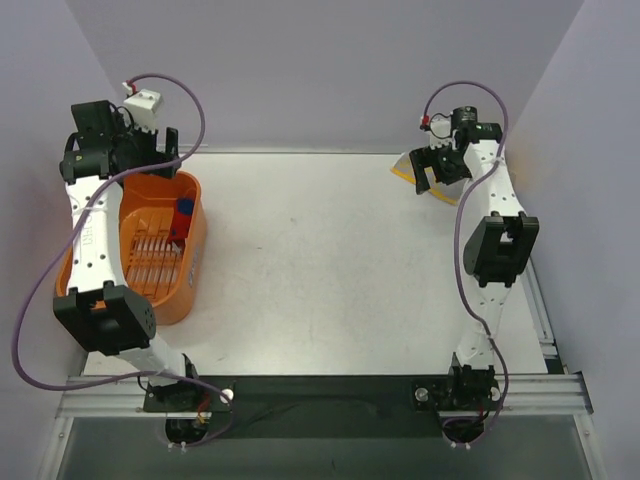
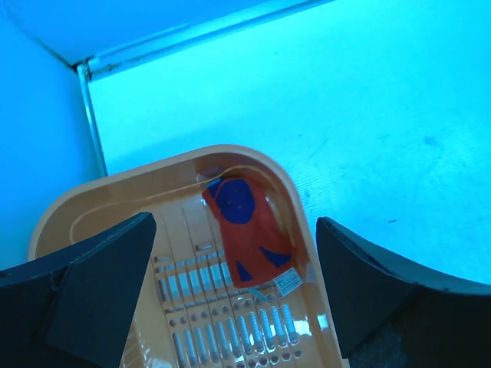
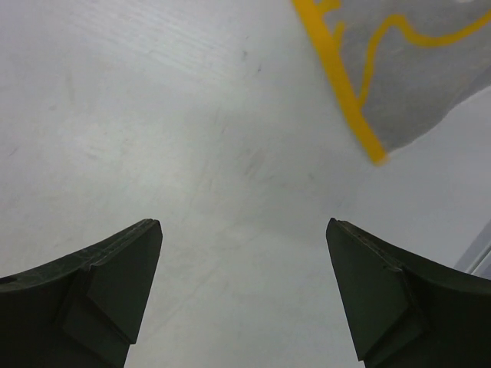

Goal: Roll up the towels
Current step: Grab a towel with the right arm

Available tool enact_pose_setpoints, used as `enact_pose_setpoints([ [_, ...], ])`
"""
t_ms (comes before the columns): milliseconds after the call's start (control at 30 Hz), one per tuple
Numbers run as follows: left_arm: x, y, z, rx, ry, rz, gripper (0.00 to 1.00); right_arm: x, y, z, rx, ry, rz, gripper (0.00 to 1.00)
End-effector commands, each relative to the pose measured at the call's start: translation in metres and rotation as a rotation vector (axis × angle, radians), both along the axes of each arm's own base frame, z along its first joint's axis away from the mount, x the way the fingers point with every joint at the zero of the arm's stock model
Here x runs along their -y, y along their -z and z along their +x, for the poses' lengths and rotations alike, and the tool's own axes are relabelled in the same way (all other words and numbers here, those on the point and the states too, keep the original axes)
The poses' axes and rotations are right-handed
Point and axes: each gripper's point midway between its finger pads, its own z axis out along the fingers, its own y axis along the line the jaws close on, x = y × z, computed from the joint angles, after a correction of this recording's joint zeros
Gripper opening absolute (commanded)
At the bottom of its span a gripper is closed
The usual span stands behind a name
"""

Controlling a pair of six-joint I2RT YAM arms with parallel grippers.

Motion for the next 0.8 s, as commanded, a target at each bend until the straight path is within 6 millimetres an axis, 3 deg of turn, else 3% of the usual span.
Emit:
enact_pose_setpoints([
  [0, 0.039, -0.042, -0.010, 0.140, 0.161, -0.053, 0.97, 0.045, 0.035, 0.043, 0.029, 0.048, -0.183, 0.93],
  [67, 0.042, -0.044, -0.015, 0.171, 0.164, -0.031, 0.97, 0.054, 0.035, 0.065, 0.083, 0.055, -0.223, 0.90],
  [167, 0.049, -0.040, -0.019, 0.165, 0.164, 0.002, 0.97, 0.061, 0.068, 0.084, 0.098, 0.042, -0.271, 0.88],
  [300, 0.061, -0.031, -0.029, 0.141, 0.185, 0.039, 0.97, 0.074, 0.104, 0.098, 0.095, 0.080, -0.336, 0.86],
  [533, 0.068, -0.021, -0.046, 0.122, 0.190, 0.084, 0.97, 0.094, 0.132, 0.106, 0.105, 0.054, -0.450, 0.78],
  [733, 0.065, -0.019, -0.049, 0.116, 0.177, 0.107, 0.97, 0.097, 0.163, 0.103, 0.061, -0.083, -0.513, 0.59],
  [767, 0.065, -0.019, -0.050, 0.118, 0.177, 0.108, 0.97, 0.094, 0.164, 0.104, 0.068, -0.101, -0.498, 0.46],
])
